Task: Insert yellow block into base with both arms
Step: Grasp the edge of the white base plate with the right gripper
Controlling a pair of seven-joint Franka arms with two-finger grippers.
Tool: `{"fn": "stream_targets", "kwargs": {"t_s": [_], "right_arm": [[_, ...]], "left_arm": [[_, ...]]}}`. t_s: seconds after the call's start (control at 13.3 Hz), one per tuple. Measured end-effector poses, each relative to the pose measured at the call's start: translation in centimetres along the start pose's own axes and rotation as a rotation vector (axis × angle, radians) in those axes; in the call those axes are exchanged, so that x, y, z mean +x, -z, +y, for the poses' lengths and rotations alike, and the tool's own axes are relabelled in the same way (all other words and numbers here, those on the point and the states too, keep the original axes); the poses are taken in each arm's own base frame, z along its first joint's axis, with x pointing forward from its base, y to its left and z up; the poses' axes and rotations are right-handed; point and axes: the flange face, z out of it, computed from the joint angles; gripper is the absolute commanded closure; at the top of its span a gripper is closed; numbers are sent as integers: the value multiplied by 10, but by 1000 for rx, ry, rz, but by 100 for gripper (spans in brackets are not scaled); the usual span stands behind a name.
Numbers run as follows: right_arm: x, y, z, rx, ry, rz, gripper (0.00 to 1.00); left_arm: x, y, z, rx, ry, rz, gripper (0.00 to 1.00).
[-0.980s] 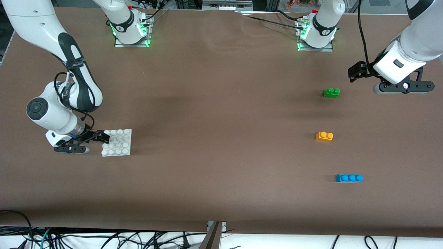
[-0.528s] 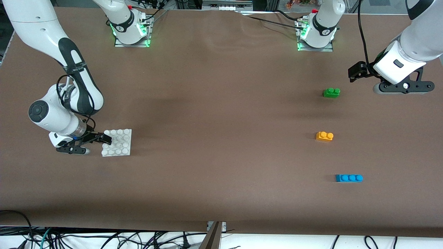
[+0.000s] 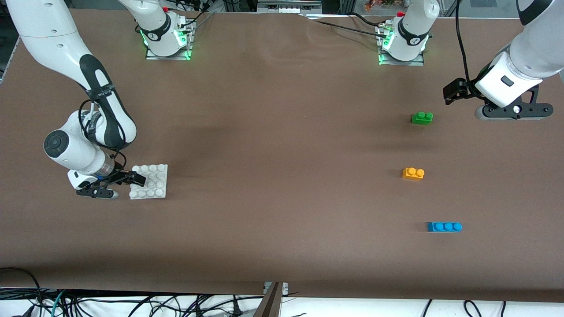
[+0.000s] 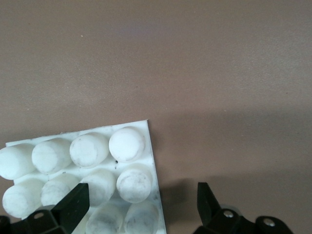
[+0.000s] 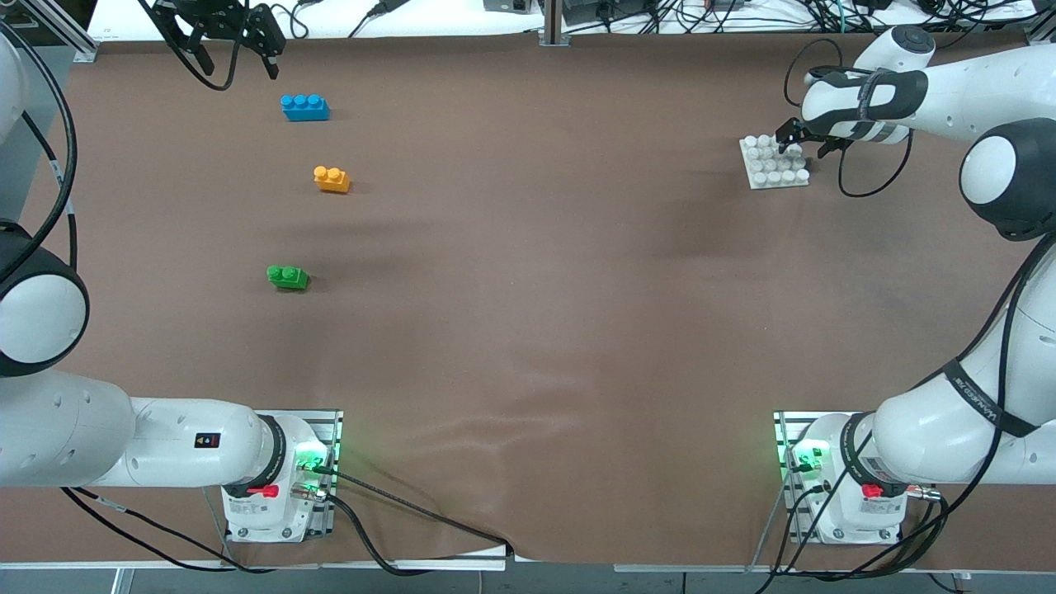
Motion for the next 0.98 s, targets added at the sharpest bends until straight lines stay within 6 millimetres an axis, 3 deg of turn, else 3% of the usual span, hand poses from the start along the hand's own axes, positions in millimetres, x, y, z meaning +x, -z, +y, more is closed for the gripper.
{"fn": "stream_targets", "kwargs": {"t_s": [0.68,0.98], "right_arm": [[1,0,-10,13,30,4,2],[1,-2,-11,16,71,9,30]], "left_arm": [[0,0,0,0,-1,0,0],[1,-1,1,0,-1,-2,0]]}}
